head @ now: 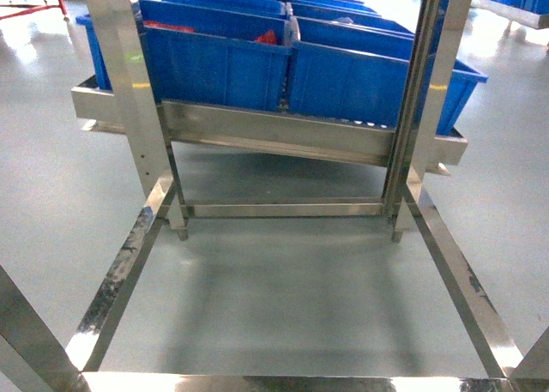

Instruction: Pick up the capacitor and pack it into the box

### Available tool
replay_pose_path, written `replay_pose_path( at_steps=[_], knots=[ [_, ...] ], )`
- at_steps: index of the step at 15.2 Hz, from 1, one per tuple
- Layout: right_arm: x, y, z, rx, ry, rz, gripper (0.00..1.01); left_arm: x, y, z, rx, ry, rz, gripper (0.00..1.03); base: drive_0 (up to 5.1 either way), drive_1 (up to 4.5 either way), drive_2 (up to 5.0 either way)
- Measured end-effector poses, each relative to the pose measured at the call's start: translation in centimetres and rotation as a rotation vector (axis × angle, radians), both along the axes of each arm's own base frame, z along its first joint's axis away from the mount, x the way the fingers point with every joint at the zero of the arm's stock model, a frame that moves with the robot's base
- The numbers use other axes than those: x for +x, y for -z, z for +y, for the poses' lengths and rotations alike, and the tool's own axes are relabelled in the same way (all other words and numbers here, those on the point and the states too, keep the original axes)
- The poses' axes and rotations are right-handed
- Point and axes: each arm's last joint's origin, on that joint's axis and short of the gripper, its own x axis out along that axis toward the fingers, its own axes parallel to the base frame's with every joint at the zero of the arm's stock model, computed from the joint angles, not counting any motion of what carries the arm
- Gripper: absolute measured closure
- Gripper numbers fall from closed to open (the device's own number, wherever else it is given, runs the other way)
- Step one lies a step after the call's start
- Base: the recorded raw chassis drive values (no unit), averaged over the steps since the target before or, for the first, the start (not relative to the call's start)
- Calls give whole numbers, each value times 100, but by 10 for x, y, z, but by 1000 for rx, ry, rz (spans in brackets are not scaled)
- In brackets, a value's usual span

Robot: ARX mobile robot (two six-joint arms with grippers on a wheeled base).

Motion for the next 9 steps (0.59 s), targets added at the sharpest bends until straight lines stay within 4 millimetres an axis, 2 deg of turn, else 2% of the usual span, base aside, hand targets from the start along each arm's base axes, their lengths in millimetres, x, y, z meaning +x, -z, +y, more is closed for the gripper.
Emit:
replay_pose_path(
  at_steps=[2,9],
  knots=[
    [0,0,0,0,0,-3,3,0,0,0,0,1,0,58,-456,388,122],
    [0,0,0,0,0,-1,3,0,0,0,0,-1,-3,58,-480,202,306]
  ],
)
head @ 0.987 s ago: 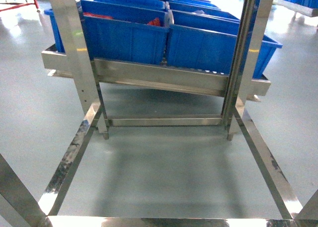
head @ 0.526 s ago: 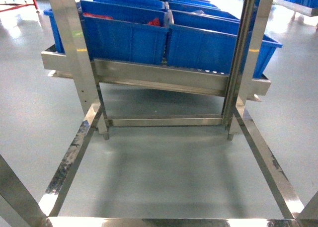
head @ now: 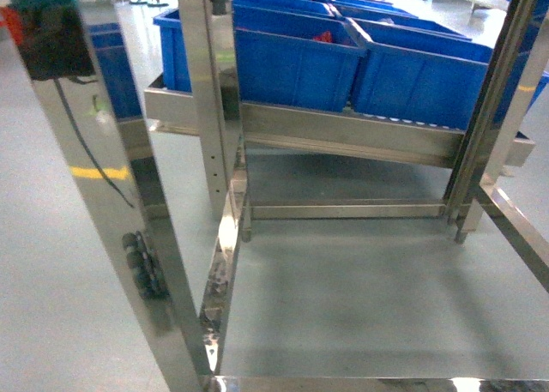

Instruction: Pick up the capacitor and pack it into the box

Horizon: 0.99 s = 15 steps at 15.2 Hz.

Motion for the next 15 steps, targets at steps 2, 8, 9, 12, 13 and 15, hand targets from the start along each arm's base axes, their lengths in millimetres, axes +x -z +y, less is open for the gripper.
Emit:
replay_pose_path(
  at_steps=[2,8,9,12,13,15],
  knots=[
    [0,0,0,0,0,0,3,0,0,0,0,0,2,58,-506,234,234],
    [0,0,0,0,0,-2,3,0,0,0,0,0,2,58,-491,250,250],
    [0,0,0,0,0,1,3,0,0,0,0,1,0,58,-497,129,332],
    [0,0,0,0,0,1,3,0,0,0,0,2,-3,58,-472,143,358],
    [0,0,0,0,0,-2,3,0,0,0,0,0,-2,58,-464,151,366],
    [0,0,0,0,0,-1,3,0,0,0,0,-2,-1,58,-474,157,350]
  ],
)
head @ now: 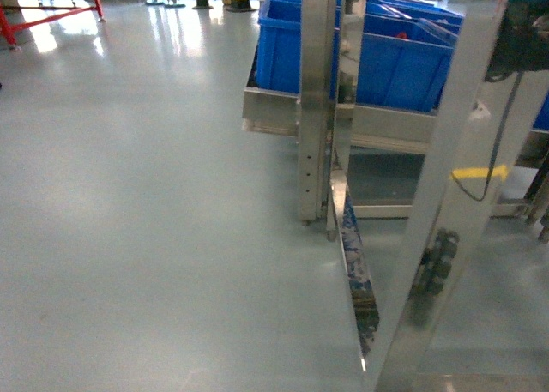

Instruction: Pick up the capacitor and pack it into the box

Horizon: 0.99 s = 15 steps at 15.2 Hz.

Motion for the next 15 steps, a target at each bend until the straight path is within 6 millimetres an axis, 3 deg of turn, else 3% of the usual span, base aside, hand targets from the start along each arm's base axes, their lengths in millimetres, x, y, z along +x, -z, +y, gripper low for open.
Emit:
replay_pose_path(
  at_steps=[15],
  knots=[
    [0,0,0,0,0,3,3,0,0,0,0,2,2,58,-494,223,269]
  ],
)
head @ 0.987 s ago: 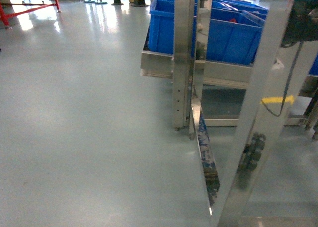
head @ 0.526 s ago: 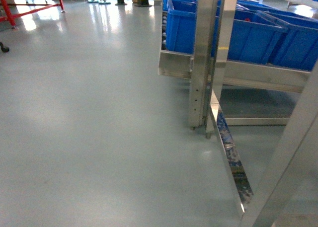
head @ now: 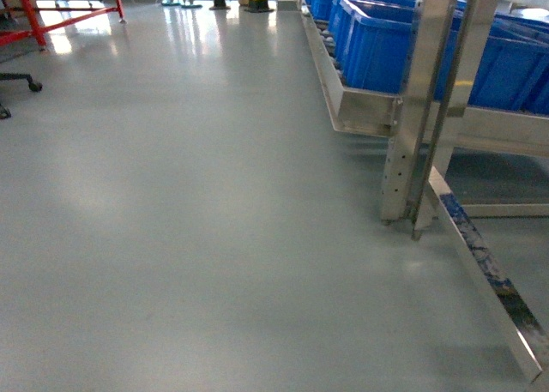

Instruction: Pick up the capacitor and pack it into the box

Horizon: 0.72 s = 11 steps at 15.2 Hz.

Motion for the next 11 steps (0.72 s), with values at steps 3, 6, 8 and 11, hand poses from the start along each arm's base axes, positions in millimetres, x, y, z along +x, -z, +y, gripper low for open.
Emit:
replay_pose_path(
  at_steps=[3,6,8,11],
  knots=[
    [0,0,0,0,0,-3,3,0,0,0,0,-1,0,58,-500,246,246],
    [0,0,0,0,-1,-2,3,0,0,0,0,0,0,58,-505,240,240],
    [0,0,0,0,0,3,3,0,0,0,0,0,0,58,-519,226,226],
    [0,0,0,0,0,-2,3,0,0,0,0,0,0,58,-510,235,235]
  ],
)
